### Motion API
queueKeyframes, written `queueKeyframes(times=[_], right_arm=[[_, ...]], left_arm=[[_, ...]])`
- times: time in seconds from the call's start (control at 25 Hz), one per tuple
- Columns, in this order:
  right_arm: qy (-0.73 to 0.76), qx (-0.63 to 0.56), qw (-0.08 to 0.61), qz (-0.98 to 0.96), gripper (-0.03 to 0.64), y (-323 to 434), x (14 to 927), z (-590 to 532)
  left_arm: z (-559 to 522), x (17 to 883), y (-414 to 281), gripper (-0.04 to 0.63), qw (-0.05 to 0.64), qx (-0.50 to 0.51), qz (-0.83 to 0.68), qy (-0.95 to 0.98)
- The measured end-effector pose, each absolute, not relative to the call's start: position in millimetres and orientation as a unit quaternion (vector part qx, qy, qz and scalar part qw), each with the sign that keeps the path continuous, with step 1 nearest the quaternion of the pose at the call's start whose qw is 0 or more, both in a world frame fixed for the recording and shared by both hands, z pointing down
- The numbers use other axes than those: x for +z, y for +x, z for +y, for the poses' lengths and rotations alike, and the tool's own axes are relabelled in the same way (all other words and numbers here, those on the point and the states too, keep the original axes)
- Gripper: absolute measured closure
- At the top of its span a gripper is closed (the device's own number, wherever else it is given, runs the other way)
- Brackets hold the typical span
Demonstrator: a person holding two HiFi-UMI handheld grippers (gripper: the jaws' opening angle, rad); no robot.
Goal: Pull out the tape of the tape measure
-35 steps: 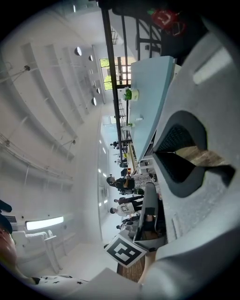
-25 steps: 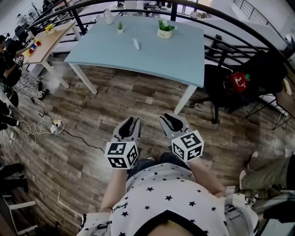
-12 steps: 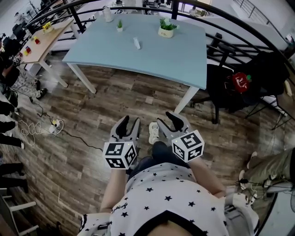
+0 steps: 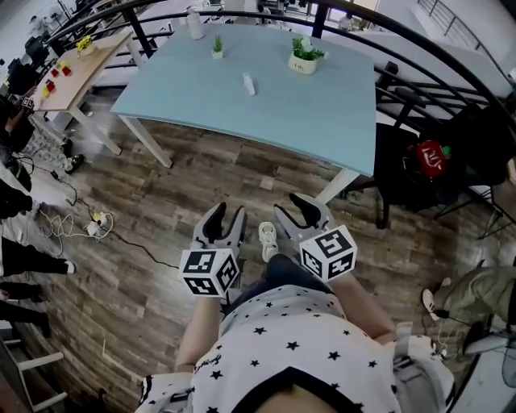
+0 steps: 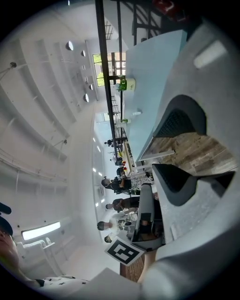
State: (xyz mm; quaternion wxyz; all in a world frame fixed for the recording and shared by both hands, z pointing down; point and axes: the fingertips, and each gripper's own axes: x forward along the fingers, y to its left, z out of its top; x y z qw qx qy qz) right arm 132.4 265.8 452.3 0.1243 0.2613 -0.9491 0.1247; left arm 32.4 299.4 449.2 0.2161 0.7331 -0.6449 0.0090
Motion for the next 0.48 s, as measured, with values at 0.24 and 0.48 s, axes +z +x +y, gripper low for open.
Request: queueKeyframes(times=[0.24, 0.48], right_arm=[[0.252, 0.119, 0.126, -0.952, 0.457, 99.7, 441.2, 208.9], [0.24, 0.113, 0.137, -0.954, 0.457, 73.3, 429.2, 129.7]], left_arm=[[248.5, 440.7, 1.2, 0.436, 0.222, 0.004, -0.653, 0.724], [174.1, 428.9, -22.1, 0.433, 0.23, 0.002, -0.662, 0.713]])
